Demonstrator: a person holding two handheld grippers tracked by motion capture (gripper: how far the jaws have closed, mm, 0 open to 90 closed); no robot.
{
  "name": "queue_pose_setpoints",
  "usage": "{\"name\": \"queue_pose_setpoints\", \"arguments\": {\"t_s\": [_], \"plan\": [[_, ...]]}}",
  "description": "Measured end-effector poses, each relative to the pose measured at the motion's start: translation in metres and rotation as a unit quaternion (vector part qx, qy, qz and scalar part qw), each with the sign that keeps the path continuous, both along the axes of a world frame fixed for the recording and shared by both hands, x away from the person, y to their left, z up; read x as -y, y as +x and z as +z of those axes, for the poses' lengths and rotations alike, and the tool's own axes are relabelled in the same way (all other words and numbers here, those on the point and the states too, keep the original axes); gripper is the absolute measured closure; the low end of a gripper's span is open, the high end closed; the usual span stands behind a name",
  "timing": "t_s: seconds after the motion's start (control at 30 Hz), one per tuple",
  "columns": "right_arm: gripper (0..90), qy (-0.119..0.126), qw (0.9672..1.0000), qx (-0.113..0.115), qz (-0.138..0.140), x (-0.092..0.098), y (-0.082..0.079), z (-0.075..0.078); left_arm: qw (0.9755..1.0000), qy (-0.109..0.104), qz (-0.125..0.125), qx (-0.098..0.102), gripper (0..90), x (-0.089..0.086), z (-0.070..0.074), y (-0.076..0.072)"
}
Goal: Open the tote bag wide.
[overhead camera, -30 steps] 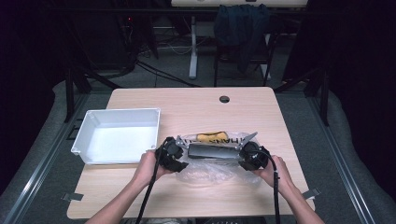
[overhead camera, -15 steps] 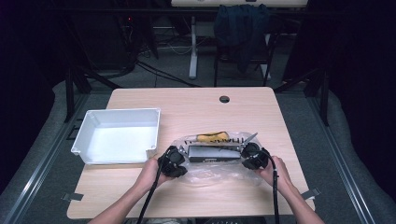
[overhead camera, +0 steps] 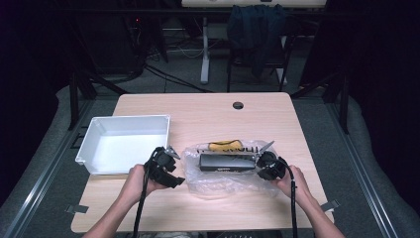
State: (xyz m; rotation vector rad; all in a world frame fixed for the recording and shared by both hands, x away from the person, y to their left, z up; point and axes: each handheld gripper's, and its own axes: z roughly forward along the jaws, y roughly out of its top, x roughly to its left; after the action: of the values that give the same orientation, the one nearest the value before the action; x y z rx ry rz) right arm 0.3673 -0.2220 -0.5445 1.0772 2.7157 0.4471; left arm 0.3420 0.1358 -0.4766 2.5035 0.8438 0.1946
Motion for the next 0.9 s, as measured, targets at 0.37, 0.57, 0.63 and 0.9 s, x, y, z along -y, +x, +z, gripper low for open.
{"name": "queue_pose_setpoints", "arguments": {"t_s": [0.37, 0.57, 0.63, 0.9], "plan": [[89.9, 0.000, 1.0000, -0.005, 0.005, 0.003, 0.000, 0.000, 0.9980, 0.011, -0.018, 0.060, 52.5, 0.052, -0.012, 0.041], [89.9, -0.003, 0.9999, -0.009, 0.008, 0.004, 0.001, 0.000, 0.9959, 0.070, -0.009, 0.057, 89.8, 0.051, -0.038, 0.045], [89.9, 0.010, 0.9999, -0.001, -0.003, 0.002, 0.000, -0.003, 0.9949, 0.089, -0.015, 0.045, 90.0, 0.051, -0.048, 0.043], [89.9, -0.007, 0.9998, -0.009, 0.015, 0.002, 0.004, 0.001, 0.9926, 0.119, -0.012, 0.018, 90.0, 0.035, -0.059, 0.031]]}}
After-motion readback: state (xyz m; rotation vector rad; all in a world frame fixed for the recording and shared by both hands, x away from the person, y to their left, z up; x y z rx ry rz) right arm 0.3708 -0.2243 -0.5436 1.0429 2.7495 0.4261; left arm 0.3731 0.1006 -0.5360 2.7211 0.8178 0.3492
